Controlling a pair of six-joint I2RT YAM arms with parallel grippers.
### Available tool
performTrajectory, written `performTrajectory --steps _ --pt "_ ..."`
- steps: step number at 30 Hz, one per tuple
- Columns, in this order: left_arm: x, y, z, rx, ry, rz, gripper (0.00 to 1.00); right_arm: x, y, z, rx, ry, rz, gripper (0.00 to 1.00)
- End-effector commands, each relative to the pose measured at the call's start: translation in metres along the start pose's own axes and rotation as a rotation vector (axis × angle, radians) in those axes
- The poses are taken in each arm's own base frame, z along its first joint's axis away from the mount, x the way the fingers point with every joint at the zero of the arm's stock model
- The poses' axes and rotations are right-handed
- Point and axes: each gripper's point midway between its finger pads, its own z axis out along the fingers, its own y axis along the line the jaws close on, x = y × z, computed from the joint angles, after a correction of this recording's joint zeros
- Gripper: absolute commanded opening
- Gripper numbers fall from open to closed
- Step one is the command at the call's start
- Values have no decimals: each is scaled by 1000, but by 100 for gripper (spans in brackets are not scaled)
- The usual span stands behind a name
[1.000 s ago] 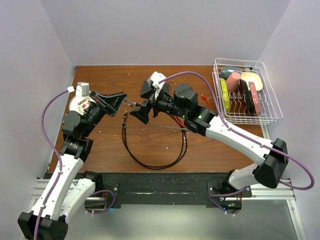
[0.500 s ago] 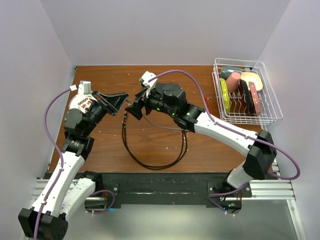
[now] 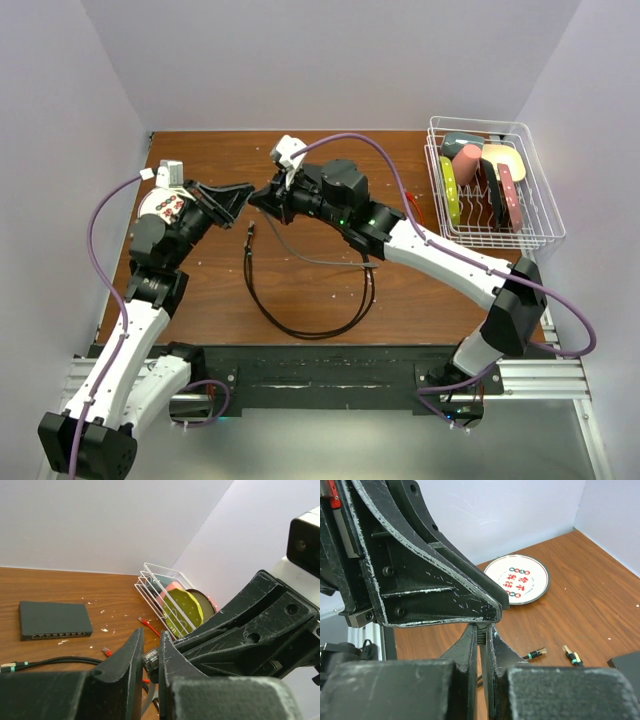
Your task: Insert the plug into the switch port
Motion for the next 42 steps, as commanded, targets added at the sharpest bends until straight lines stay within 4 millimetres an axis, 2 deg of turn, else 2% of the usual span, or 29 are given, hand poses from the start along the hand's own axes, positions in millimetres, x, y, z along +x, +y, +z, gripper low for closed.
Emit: performTrajectory --steps 1,3,5,8,9,11,12,14,16,18,19,20,22,28,40,42 --pt "-19 -38 -3 136 -5 110 31 -29 -3 -3 14 -57 -42 0" --pt "-23 -38 -6 124 -20 143 60 -24 -5 -8 23 -41 -58 0" --pt "-26 -35 -8 104 -29 165 67 -30 -5 -18 3 -47 -65 0" --pt "-29 -44 -12 140 -34 208 69 -30 -12 -32 -38 -39 -52 0" --pt "-28 -47 -13 154 -32 219 69 -25 -5 -36 -111 -26 -35 0" --pt "-24 -56 -16 220 -18 255 68 -28 -11 -46 -158 -29 -23 0" --pt "-22 -59 -16 245 -12 268 67 -24 1 -53 -251 -17 -19 0" --pt "-16 -69 -20 322 0 298 65 -23 2 -61 -305 -5 -13 0" --pt "-17 -82 -25 398 -26 332 63 -20 16 -71 -427 11 -21 0" --pt "-7 -90 -33 475 -8 332 61 -18 25 -77 -497 18 -22 0" --pt "-11 -101 -38 531 -42 362 61 -18 32 -82 -555 21 -23 0" --pt "-2 -104 -43 578 -15 350 61 -17 35 -84 -577 22 -23 0" --pt "-3 -114 -51 644 -43 375 59 -16 40 -87 -615 27 -15 0" --pt "6 -109 -46 651 -2 345 50 -21 45 -91 -627 9 -13 0" --pt "19 -101 -38 672 38 305 43 -23 47 -93 -631 -5 0 0" --pt "20 -102 -40 682 41 305 38 -23 47 -93 -630 -7 1 0"
